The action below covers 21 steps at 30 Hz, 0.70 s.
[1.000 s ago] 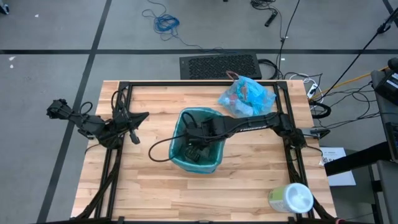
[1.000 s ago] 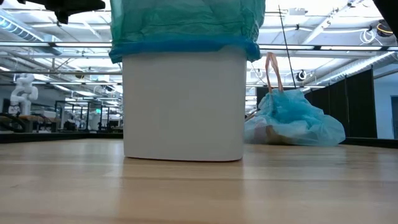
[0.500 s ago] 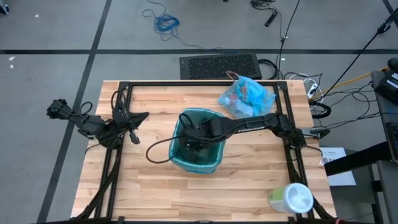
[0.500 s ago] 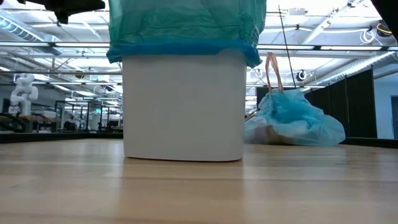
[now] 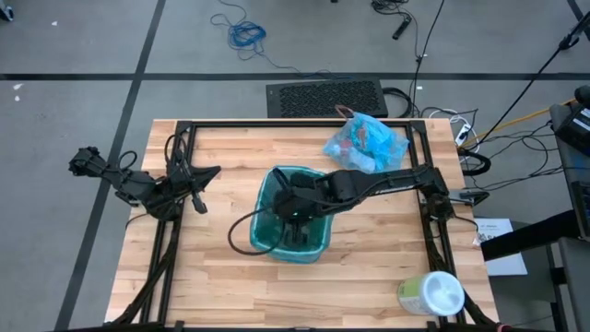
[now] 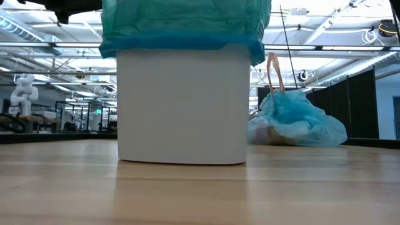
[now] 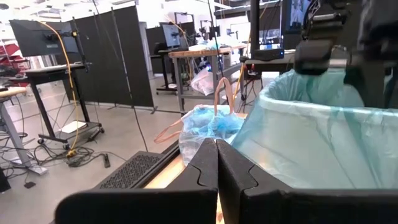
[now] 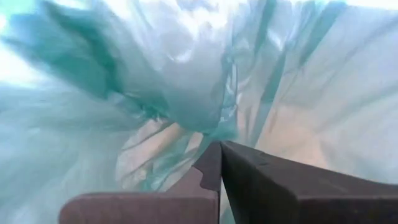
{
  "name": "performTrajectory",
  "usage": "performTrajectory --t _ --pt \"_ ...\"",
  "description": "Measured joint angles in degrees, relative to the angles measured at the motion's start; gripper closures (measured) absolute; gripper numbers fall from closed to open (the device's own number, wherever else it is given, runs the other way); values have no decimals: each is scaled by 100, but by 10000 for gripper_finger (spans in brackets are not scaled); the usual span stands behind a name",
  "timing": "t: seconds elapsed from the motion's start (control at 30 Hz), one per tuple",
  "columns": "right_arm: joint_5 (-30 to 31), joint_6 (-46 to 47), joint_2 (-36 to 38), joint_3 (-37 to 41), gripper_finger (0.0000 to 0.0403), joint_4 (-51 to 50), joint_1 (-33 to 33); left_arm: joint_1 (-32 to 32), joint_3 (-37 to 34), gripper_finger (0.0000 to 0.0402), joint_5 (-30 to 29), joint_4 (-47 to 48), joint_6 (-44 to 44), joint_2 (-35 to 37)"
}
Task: Place trash/remove bag and relplace
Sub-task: Insert a blue trash bag into the trash bin
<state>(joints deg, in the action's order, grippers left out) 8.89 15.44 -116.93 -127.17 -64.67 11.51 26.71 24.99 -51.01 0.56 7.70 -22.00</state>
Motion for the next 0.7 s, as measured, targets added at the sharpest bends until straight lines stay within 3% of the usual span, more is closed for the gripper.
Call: performTrajectory --t 0.47,0.7 --pt "2 -3490 259 0 403 34 -31 -1 0 401 -2 2 7 0" --pt "-15 -3864 228 -2 403 -8 -237 -1 0 401 -2 2 7 0"
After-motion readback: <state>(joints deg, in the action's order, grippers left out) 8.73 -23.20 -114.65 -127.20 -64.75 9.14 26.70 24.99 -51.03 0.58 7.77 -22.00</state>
